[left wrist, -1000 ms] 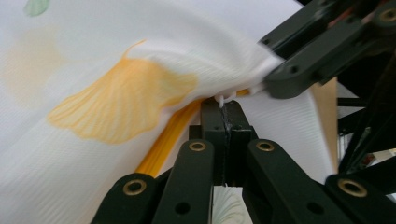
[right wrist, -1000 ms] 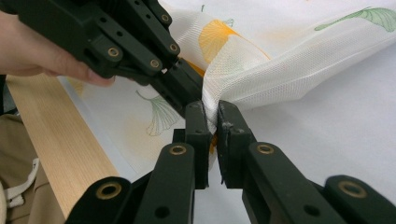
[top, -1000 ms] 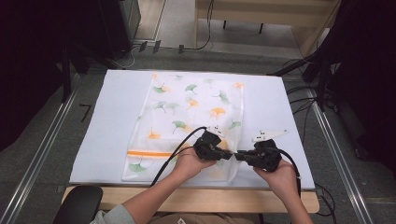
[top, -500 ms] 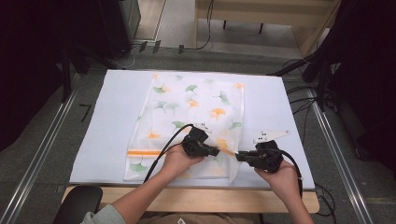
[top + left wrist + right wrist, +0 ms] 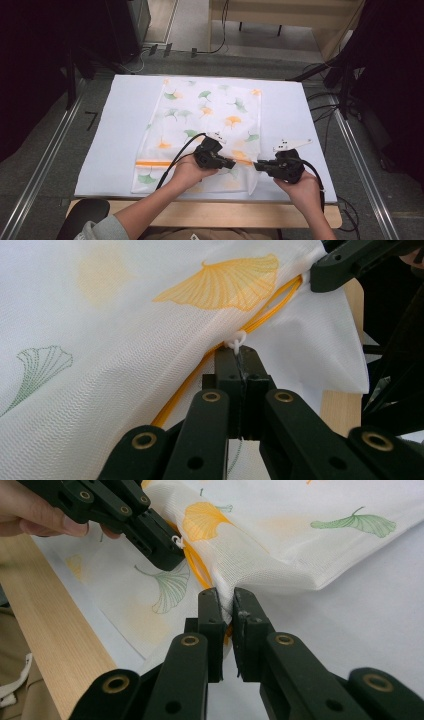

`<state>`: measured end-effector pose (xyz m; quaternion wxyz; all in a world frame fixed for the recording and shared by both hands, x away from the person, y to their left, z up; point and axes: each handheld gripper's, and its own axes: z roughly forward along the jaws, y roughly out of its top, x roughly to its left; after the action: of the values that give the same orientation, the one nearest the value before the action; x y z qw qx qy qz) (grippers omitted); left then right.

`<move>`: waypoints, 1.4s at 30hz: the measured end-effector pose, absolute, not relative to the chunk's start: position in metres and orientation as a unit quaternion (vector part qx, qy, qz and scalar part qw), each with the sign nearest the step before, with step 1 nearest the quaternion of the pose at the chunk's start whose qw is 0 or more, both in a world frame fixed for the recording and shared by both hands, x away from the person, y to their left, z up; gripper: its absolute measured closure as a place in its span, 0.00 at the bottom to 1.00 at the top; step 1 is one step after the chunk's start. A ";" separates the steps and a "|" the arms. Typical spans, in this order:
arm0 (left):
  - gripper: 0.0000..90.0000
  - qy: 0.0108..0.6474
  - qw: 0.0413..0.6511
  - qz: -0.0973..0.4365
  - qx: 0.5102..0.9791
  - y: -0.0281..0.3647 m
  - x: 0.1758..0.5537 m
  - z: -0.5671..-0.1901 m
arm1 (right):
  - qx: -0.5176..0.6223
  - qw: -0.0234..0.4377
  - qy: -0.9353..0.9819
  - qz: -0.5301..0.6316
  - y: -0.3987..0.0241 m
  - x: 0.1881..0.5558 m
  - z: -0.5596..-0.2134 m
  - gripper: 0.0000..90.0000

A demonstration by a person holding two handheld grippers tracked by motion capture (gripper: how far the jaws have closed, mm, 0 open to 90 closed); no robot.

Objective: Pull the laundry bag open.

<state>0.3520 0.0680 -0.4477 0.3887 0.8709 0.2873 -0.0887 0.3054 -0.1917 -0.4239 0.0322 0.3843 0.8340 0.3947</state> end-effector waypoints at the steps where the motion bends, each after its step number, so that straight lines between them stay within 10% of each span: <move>1: 1.00 0.288 0.388 -0.088 0.871 0.068 0.351 -0.447 | 0.383 0.032 0.834 0.395 -0.192 0.306 -0.424 0.95; 42: 1.00 0.321 0.381 -0.092 0.862 0.116 0.353 -0.440 | 0.389 0.035 0.836 0.386 -0.193 0.306 -0.425 0.95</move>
<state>0.3530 0.1156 -0.4402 0.3808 0.8623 0.3211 -0.0918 0.3060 -0.1930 -0.4251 0.0353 0.3888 0.8359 0.3859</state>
